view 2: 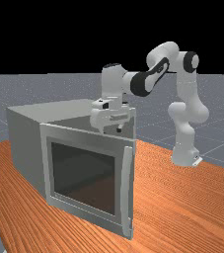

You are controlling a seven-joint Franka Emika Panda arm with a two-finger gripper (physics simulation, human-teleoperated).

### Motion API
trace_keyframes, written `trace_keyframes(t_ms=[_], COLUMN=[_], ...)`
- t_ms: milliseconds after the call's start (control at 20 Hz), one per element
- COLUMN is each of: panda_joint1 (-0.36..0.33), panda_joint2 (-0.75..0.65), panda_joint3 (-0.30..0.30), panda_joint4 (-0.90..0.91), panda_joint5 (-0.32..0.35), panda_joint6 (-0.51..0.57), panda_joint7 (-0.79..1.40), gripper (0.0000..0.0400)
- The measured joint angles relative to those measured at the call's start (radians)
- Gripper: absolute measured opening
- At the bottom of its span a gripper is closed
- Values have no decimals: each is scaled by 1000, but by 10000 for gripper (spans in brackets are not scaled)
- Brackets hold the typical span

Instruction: Close the microwave

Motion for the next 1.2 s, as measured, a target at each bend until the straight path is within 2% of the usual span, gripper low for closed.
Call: trace_keyframes(t_ms=[250, 550, 750, 900, 1200], panda_joint1=[1, 43, 60, 69, 71], panda_joint2=[-11, -7, -3, -11, 79], panda_joint3=[-1, 23, 42, 43, 39], panda_joint4=[52, 62, 67, 87, 226], panda_joint5=[0, -7, 13, -7, -9], panda_joint6=[-69, -72, -70, -96, -144], panda_joint7=[18, 142, 126, 138, 154], gripper=[400, 400, 400, 400, 400])
